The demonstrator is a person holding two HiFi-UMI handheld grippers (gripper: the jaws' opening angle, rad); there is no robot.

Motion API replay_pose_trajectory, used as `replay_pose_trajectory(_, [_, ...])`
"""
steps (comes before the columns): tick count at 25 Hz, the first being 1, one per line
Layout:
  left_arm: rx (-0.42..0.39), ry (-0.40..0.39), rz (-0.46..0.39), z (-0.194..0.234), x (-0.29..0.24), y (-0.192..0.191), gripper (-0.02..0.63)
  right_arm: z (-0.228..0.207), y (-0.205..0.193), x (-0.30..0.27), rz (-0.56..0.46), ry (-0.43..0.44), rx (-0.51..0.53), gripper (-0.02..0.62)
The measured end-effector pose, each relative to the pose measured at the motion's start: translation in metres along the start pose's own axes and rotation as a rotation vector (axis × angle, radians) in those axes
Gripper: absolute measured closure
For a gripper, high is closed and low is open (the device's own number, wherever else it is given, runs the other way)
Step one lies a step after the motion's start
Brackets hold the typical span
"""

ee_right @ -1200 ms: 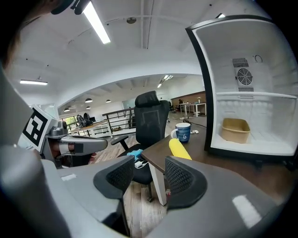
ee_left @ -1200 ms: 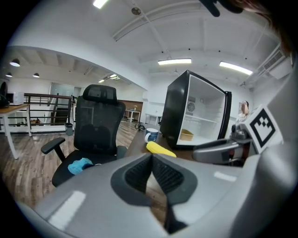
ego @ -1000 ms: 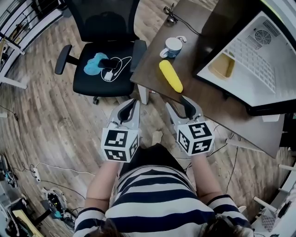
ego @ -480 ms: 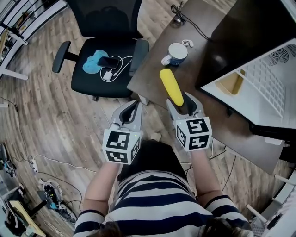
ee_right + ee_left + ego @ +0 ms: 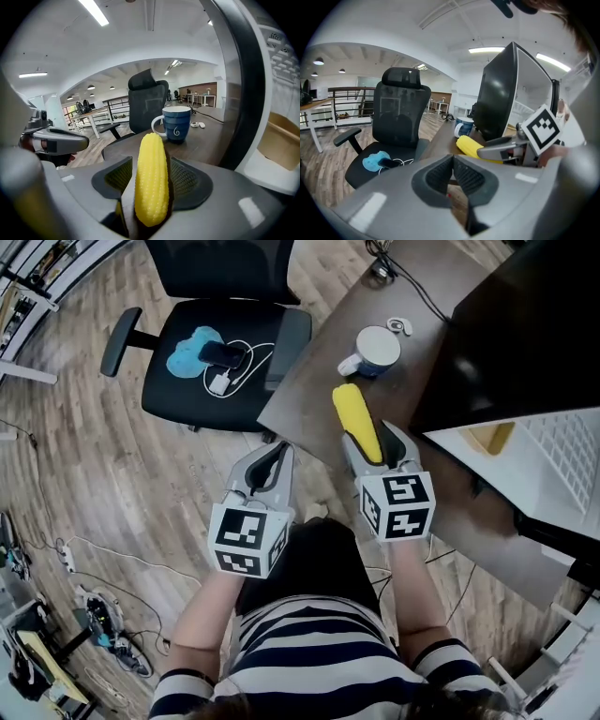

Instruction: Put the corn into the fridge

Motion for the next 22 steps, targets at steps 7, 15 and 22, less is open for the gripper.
replay_pose_trajectory(7, [0.030, -0.003, 0.012, 0.003, -0.015, -0.008, 0.606, -0.003, -0.006, -0.017, 0.040, 0.011, 0.006, 0.346])
replay_pose_trajectory(15, [0.033, -0.010, 0.022, 0.001, -0.020, -0.015, 0.606, -0.002, -0.011, -0.028, 0.101, -0.020, 0.065, 0.341])
replay_pose_trajectory(22, [0.031, -0.005, 0.031, -0.001, -0.015, -0.022, 0.606, -0.001, -0.012, -0.032, 0.140, -0.046, 0.082, 0.348])
Point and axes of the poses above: the fingertips, and each gripper's own axes: x backward along the fingers, z to its left, y out of its top, the point moved 5 cm from there along x, backward along the fingers, and after that the axes turned 4 degrees about -x, right-handed, at the moved point
